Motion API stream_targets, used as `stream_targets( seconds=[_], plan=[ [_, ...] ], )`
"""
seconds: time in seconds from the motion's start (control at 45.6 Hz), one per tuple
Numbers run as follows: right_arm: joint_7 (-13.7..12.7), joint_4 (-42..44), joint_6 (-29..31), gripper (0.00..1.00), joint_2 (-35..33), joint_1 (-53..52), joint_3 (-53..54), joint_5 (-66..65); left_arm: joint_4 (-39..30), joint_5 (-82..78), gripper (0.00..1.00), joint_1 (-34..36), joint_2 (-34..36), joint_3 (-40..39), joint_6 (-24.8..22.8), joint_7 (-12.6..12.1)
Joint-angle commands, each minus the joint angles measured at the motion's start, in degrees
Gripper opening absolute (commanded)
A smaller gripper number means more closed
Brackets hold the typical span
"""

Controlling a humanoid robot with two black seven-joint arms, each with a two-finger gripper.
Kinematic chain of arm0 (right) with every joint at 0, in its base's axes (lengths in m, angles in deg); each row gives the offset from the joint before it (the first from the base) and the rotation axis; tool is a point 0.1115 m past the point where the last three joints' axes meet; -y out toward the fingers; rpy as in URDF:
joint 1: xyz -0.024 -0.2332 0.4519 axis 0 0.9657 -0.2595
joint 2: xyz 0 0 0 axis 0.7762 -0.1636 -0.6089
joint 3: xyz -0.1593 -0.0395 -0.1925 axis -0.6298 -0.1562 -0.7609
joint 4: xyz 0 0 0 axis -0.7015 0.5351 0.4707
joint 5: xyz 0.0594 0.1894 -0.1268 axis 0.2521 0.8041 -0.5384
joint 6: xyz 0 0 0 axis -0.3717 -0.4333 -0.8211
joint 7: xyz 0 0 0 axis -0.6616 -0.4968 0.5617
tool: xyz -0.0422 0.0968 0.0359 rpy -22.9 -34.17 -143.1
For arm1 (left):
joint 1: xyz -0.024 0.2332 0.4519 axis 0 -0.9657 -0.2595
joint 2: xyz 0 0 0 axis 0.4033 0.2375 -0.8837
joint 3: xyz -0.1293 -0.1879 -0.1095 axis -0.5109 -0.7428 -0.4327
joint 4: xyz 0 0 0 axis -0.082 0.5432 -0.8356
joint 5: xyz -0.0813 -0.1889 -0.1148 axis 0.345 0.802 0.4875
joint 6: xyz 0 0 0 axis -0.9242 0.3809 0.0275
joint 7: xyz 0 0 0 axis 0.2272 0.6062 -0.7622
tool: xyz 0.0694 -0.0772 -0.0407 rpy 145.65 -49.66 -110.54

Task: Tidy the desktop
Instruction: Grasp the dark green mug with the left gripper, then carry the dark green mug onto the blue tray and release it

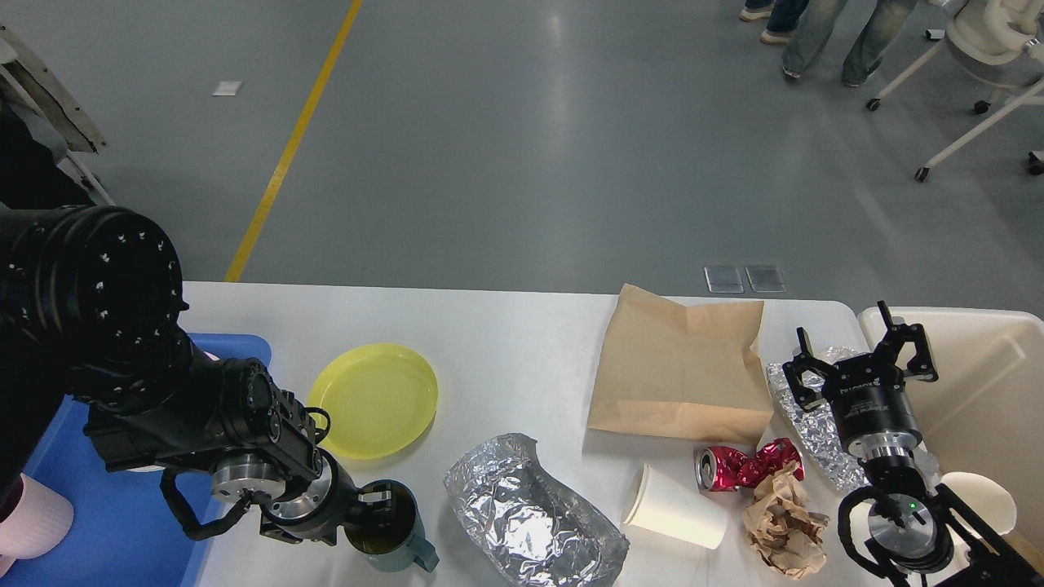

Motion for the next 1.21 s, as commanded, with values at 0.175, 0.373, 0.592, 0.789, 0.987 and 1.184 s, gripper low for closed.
stream_targets(
  seconds=[0.175, 0.373, 0.592, 0.789, 0.987, 1.184],
  plan=[
    [0.02, 0.0, 0.0, 1.0, 0.0, 0.0, 0.0, 0.0, 0.4, 0.74, 0.16, -0.68, -0.11, 0.17, 0.93, -0.38],
    [0.02, 0.0, 0.0, 1.0, 0.0, 0.0, 0.0, 0.0, 0.66, 0.3, 0.0, -0.68, -0.11, 0.26, 0.76, -4.42],
    [-0.07, 0.0, 0.0, 1.0, 0.0, 0.0, 0.0, 0.0, 0.84, -0.14, 0.0, -0.51, -0.11, 0.35, 0.76, -4.77],
    [0.02, 0.0, 0.0, 1.0, 0.0, 0.0, 0.0, 0.0, 0.05, -0.32, 0.0, 0.63, 0.51, 0.35, -0.82, -4.77],
    [0.02, 0.0, 0.0, 1.0, 0.0, 0.0, 0.0, 0.0, -3.38, -0.67, 0.0, 13.63, 5.07, 2.89, -15.22, -4.68],
    [0.02, 0.0, 0.0, 1.0, 0.0, 0.0, 0.0, 0.0, -8.21, -5.85, 0.0, 31.91, 7.45, 5.53, -26.48, -4.51]
  ],
)
